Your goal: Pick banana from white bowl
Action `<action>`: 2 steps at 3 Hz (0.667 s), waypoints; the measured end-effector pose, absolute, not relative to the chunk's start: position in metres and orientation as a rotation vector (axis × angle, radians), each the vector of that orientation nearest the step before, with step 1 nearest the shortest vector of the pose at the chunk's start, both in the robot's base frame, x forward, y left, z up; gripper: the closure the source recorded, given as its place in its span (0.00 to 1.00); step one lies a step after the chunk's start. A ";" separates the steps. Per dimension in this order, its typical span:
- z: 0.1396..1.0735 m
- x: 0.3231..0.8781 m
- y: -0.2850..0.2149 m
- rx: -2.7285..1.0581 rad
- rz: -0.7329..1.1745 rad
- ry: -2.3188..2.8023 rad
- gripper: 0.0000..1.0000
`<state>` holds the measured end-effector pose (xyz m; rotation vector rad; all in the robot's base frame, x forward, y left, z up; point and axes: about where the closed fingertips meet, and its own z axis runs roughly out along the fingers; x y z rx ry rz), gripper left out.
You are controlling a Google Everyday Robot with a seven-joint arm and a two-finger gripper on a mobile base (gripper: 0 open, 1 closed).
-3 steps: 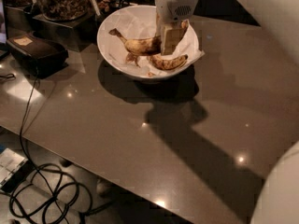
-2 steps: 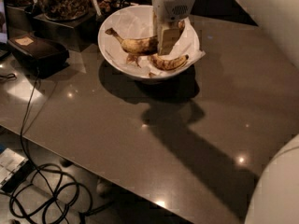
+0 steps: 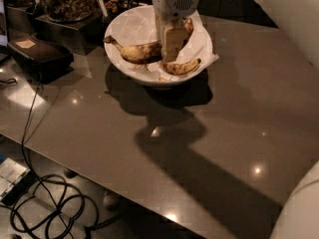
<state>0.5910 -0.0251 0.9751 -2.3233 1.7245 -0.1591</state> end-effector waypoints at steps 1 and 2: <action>0.981 0.566 -0.014 -2.278 -0.097 1.744 1.00; 0.981 0.566 -0.014 -2.278 -0.097 1.744 1.00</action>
Offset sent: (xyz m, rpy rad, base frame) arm -0.0610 -0.0029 0.0001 0.0097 0.1207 -0.0406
